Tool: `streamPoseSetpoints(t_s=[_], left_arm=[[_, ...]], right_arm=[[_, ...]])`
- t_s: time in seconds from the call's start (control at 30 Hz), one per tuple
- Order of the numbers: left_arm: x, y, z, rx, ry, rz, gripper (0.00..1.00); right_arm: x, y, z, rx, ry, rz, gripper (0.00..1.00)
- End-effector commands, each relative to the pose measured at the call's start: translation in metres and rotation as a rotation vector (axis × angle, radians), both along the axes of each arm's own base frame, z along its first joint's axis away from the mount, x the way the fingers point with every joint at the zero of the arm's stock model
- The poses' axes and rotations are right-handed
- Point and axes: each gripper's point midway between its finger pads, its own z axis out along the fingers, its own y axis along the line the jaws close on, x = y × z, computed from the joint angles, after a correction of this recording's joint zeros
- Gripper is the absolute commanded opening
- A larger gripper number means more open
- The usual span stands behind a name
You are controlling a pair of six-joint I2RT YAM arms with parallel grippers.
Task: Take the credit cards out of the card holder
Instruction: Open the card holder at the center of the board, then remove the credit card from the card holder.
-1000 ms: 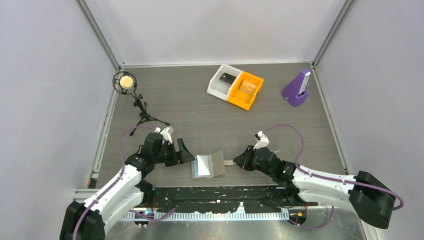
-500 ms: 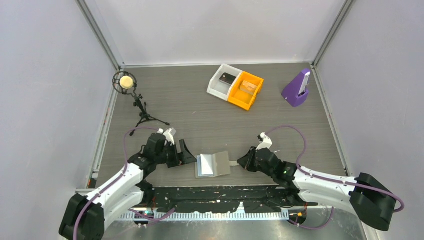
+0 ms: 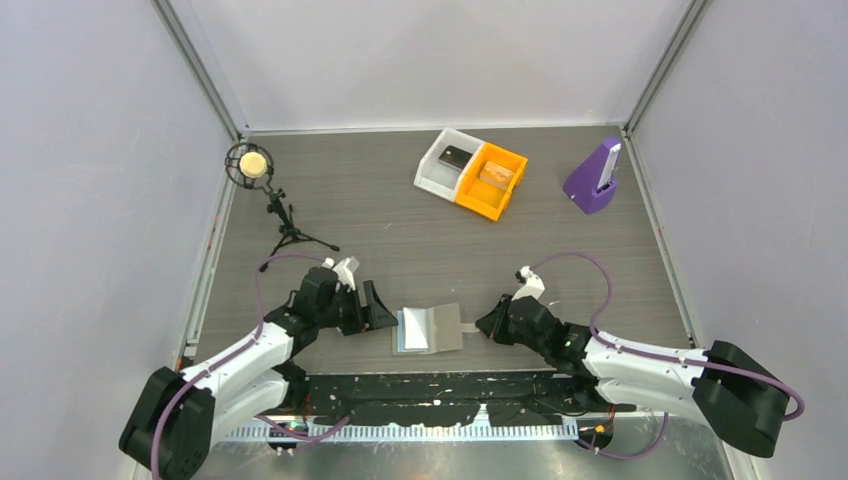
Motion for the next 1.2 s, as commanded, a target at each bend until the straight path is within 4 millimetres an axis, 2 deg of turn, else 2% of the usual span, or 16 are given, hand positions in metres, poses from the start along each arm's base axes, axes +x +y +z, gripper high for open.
streamPoseSetpoints(t_s=[0.0, 0.1, 0.17, 0.27, 0.37, 0.63, 0.7, 0.8, 0.9, 0.93, 0.97, 1.0, 1.03, 1.07, 1.1, 1.17], left_arm=[[0.007, -0.011, 0.009, -0.049, -0.045, -0.028, 0.69], [0.006, -0.013, 0.011, -0.054, -0.053, -0.037, 0.66], [0.006, -0.013, 0.014, -0.060, -0.070, -0.039, 0.66], [0.007, -0.013, 0.019, -0.069, -0.097, -0.036, 0.65], [0.006, -0.013, 0.022, -0.077, -0.106, -0.037, 0.64], [0.004, -0.017, 0.030, -0.104, -0.123, -0.059, 0.61], [0.004, -0.018, 0.033, -0.113, -0.131, -0.059, 0.60], [0.004, -0.019, 0.035, -0.122, -0.138, -0.064, 0.59], [0.004, -0.016, 0.029, -0.102, -0.127, -0.045, 0.58], [0.004, -0.014, 0.025, -0.092, -0.121, -0.038, 0.58], [0.003, -0.014, 0.023, -0.088, -0.113, -0.038, 0.57], [0.002, -0.014, 0.022, -0.087, -0.106, -0.039, 0.57], [0.001, -0.014, 0.021, -0.086, -0.095, -0.037, 0.57], [0.001, -0.013, 0.020, -0.081, -0.090, -0.033, 0.57], [0.001, -0.011, 0.018, -0.067, -0.076, -0.024, 0.57], [0.000, -0.005, 0.015, -0.031, -0.056, 0.000, 0.57]], right_arm=[[0.001, -0.013, -0.013, -0.056, 0.021, -0.044, 0.05], [0.000, -0.014, -0.010, -0.077, 0.025, -0.027, 0.08], [0.001, -0.013, -0.002, -0.093, 0.018, -0.010, 0.16], [0.007, -0.003, 0.029, -0.065, -0.036, 0.016, 0.32], [0.009, -0.004, 0.048, -0.079, -0.055, 0.027, 0.40], [0.011, 0.019, 0.115, 0.016, -0.135, 0.102, 0.41], [0.010, 0.035, 0.141, 0.059, -0.178, 0.141, 0.39], [0.005, 0.064, 0.167, 0.115, -0.223, 0.198, 0.38], [-0.006, 0.108, 0.173, 0.132, -0.223, 0.287, 0.37], [-0.006, 0.122, 0.161, 0.111, -0.203, 0.302, 0.37], [-0.011, 0.136, 0.168, 0.128, -0.204, 0.331, 0.37], [-0.016, 0.150, 0.153, 0.098, -0.182, 0.361, 0.37], [-0.017, 0.160, 0.157, 0.101, -0.186, 0.374, 0.37], [-0.020, 0.170, 0.140, 0.061, -0.160, 0.394, 0.37], [-0.018, 0.178, 0.142, 0.055, -0.155, 0.392, 0.37], [-0.015, 0.182, 0.124, -0.001, -0.126, 0.376, 0.37]])
